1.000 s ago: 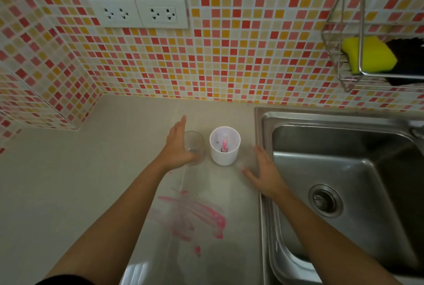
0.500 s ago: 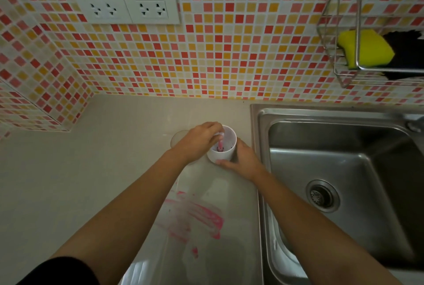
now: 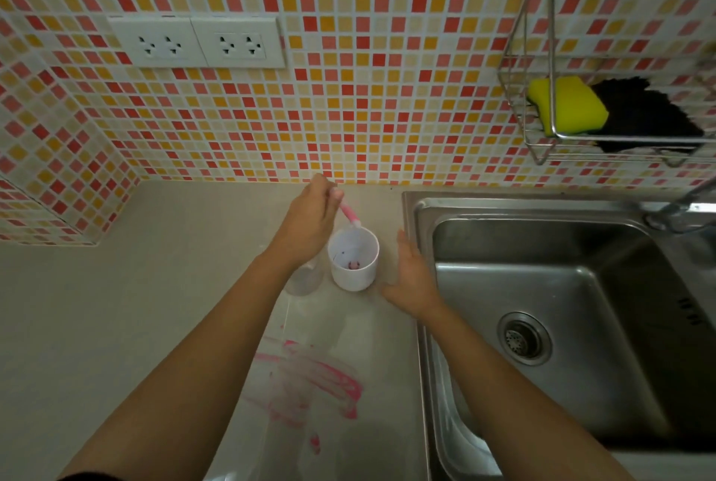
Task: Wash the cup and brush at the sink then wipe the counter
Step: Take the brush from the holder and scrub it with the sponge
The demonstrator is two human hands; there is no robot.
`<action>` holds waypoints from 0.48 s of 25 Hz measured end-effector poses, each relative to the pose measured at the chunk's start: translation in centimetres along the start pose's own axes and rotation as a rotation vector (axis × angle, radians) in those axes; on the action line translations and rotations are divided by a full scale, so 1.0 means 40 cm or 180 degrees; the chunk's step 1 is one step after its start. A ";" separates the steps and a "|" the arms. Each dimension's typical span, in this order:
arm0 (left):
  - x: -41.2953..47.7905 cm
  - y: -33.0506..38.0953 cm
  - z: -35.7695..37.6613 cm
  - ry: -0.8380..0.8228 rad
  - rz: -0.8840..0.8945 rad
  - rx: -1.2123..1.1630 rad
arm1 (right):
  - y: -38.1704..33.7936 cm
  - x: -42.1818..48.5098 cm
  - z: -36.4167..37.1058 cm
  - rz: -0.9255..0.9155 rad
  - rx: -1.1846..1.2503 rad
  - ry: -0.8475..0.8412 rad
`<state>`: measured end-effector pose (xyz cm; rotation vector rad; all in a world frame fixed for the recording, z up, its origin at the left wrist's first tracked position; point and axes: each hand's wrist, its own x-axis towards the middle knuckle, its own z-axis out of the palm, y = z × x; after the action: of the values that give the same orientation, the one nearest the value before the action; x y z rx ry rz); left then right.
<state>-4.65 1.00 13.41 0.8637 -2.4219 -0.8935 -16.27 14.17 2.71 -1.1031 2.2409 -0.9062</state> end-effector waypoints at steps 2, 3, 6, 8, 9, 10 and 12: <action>0.005 0.034 -0.004 0.0301 -0.0251 -0.0638 | -0.019 -0.065 -0.084 -0.0304 0.0206 0.1228; 0.004 0.052 0.006 0.0296 -0.0412 -0.1068 | -0.034 -0.097 -0.135 -0.0470 0.0446 0.1840; -0.006 0.135 0.069 -0.0053 -0.0681 -0.2168 | -0.102 -0.162 -0.351 -0.1150 0.0729 0.3163; -0.013 0.191 0.114 -0.0254 -0.0646 -0.2436 | -0.155 -0.159 -0.509 -0.1321 0.0403 0.3658; -0.015 0.215 0.132 -0.0309 -0.0607 -0.2488 | -0.181 -0.143 -0.583 -0.1253 0.0149 0.3745; -0.016 0.236 0.146 -0.0338 -0.0593 -0.2544 | -0.202 -0.115 -0.646 -0.1089 -0.0127 0.3670; -0.023 0.275 0.166 -0.0370 -0.0614 -0.2659 | -0.222 -0.039 -0.739 -0.0439 -0.0685 0.2896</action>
<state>-12.19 11.08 16.14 0.7151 -1.7633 -1.8671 -30.46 21.71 29.11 -1.0677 3.0662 -1.4663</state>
